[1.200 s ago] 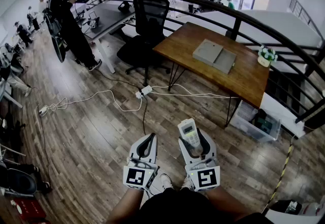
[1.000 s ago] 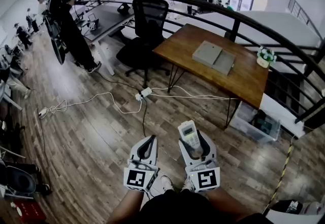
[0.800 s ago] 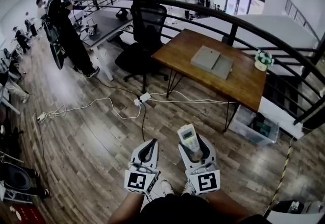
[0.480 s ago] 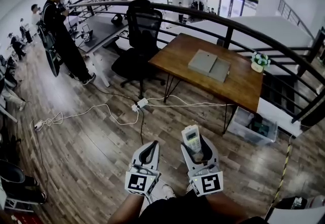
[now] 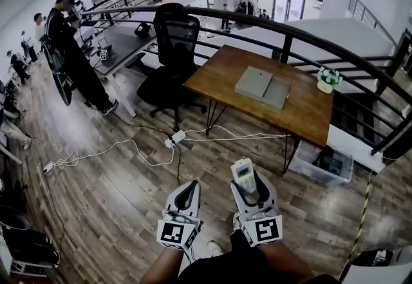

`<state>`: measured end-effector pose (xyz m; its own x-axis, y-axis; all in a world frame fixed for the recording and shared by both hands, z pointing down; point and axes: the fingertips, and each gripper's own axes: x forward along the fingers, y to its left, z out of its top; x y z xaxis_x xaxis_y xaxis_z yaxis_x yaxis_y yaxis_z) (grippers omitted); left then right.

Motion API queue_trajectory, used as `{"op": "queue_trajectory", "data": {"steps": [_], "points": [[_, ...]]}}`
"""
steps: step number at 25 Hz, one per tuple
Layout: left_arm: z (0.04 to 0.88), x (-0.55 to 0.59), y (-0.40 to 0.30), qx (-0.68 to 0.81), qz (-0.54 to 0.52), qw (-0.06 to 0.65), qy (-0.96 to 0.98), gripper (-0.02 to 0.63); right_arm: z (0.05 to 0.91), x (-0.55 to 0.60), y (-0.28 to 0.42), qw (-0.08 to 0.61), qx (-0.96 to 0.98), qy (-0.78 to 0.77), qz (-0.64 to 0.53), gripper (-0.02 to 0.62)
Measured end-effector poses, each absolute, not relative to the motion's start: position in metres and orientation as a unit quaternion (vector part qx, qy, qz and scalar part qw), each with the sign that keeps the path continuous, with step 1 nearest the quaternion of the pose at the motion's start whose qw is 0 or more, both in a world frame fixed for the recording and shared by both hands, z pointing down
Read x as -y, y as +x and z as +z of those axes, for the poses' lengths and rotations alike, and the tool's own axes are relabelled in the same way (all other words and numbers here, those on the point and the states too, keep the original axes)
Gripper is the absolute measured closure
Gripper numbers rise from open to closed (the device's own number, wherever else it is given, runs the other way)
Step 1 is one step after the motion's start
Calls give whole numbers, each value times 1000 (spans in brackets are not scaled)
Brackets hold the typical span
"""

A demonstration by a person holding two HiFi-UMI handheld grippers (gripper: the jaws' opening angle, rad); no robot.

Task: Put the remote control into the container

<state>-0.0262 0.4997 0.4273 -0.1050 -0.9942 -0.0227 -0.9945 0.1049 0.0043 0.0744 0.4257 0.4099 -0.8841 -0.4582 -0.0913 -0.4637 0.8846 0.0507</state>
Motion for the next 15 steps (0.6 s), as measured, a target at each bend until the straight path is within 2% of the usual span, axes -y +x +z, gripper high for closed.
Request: {"op": "queue_trajectory", "data": {"steps": [15], "points": [[418, -342, -42, -731, 14, 3, -682, 598, 401, -284, 57, 65, -971, -231, 21, 328]]}}
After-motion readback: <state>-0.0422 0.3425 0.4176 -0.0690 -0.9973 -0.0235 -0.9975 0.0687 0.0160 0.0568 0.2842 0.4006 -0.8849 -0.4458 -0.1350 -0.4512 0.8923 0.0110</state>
